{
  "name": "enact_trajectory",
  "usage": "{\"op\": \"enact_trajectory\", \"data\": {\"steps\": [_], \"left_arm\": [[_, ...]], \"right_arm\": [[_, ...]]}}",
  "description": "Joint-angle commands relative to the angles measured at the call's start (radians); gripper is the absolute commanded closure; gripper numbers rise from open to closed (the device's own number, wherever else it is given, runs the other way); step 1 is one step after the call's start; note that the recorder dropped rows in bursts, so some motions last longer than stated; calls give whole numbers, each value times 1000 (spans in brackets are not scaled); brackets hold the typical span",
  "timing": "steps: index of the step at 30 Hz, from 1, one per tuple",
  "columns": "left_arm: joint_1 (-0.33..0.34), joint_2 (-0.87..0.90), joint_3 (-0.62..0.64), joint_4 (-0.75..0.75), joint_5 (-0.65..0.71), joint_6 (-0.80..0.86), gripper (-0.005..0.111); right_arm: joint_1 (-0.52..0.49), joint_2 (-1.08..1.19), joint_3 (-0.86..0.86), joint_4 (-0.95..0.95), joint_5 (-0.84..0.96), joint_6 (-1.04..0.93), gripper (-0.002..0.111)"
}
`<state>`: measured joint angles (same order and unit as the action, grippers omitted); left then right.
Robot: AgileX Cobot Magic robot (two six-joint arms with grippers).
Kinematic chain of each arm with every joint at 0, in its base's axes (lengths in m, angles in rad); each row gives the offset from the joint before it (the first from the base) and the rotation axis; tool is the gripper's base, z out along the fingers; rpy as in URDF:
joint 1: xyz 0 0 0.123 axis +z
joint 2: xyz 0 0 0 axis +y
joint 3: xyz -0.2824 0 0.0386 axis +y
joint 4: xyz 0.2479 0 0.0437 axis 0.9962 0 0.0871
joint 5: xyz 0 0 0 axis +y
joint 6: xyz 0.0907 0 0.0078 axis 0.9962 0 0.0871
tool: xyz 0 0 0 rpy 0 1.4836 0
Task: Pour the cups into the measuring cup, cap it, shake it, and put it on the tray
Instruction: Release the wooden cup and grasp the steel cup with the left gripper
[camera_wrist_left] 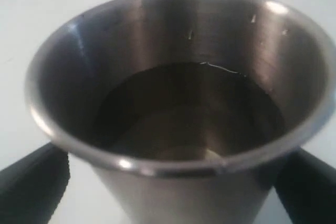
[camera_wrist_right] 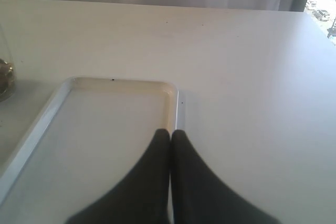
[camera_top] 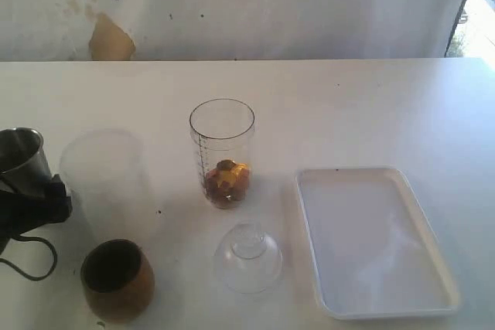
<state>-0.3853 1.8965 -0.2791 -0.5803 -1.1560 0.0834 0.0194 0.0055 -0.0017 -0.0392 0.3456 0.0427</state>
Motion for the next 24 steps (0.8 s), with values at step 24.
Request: {"op": "enact_trajectory", "data": {"steps": [24], "left_arm": [[4,18,-5,-31,-65,-12,2]], "right_arm": [[0,-6,2,-5,-3,-1,108]]}}
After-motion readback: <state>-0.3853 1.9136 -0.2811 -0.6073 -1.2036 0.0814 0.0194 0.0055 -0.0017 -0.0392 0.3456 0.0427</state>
